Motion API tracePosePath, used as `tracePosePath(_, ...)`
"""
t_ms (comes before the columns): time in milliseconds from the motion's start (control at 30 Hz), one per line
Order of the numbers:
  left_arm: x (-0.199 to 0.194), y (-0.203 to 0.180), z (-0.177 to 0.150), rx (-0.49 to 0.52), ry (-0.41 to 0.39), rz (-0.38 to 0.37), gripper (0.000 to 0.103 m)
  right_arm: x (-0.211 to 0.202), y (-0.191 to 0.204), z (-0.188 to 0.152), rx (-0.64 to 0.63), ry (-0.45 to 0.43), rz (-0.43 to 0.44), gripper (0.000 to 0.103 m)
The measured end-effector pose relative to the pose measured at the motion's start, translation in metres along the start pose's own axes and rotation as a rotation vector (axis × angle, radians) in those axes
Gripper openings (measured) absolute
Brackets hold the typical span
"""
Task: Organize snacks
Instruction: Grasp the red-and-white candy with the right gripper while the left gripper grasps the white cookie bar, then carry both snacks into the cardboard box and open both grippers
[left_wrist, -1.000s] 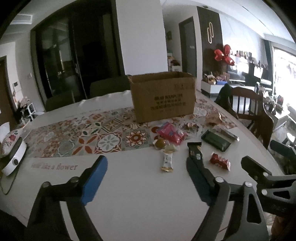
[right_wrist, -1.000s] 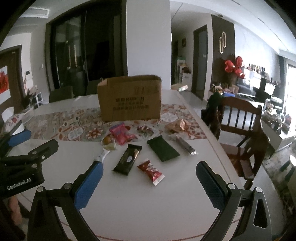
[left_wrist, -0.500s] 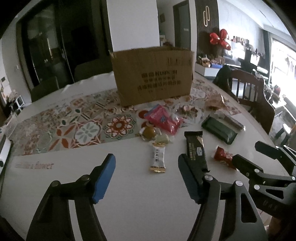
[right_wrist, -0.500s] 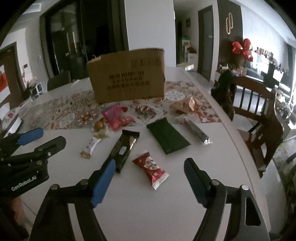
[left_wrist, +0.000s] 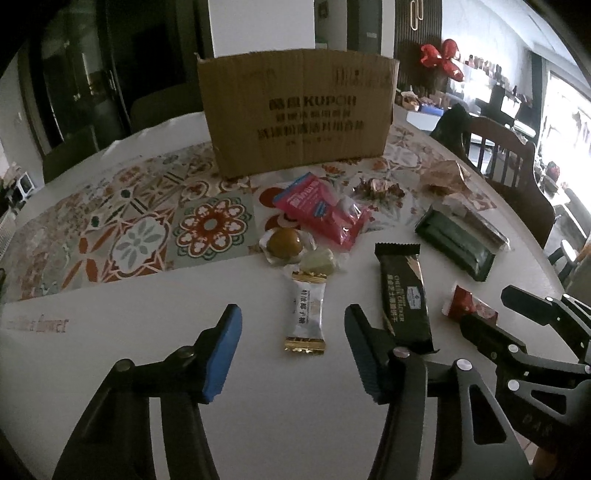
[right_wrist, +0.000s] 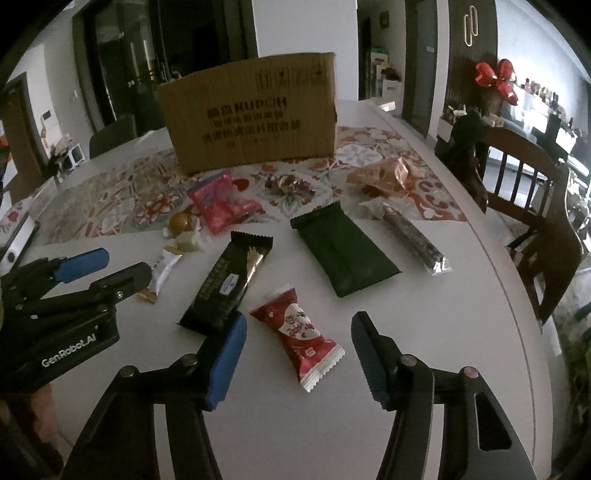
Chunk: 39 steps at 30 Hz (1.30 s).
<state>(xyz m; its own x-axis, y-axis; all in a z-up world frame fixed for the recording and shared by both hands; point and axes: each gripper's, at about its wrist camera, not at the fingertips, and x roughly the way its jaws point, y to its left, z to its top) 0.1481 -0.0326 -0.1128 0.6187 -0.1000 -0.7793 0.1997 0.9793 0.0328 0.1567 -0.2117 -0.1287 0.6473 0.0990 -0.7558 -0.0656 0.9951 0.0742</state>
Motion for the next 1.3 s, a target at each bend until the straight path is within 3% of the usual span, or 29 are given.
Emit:
tracePosePath(500,0.025,-0.001,0.003,-0.015,0.052,-0.050,0.035,0.016,0.003,0.004,-0.020,0.035,0.006,0.039)
tracePosePath(633,0.028,0.001,0.003,-0.025,0.066,-0.066,0.022,0.017,0.005,0.004,-0.026,0.035,0.005,0.029)
tracePosePath(1300,-0.011,-0.001,0.007,-0.009,-0.032,-0.094,0.020,-0.006,0.007,0.012,-0.025,-0.045,0.019,0.027)
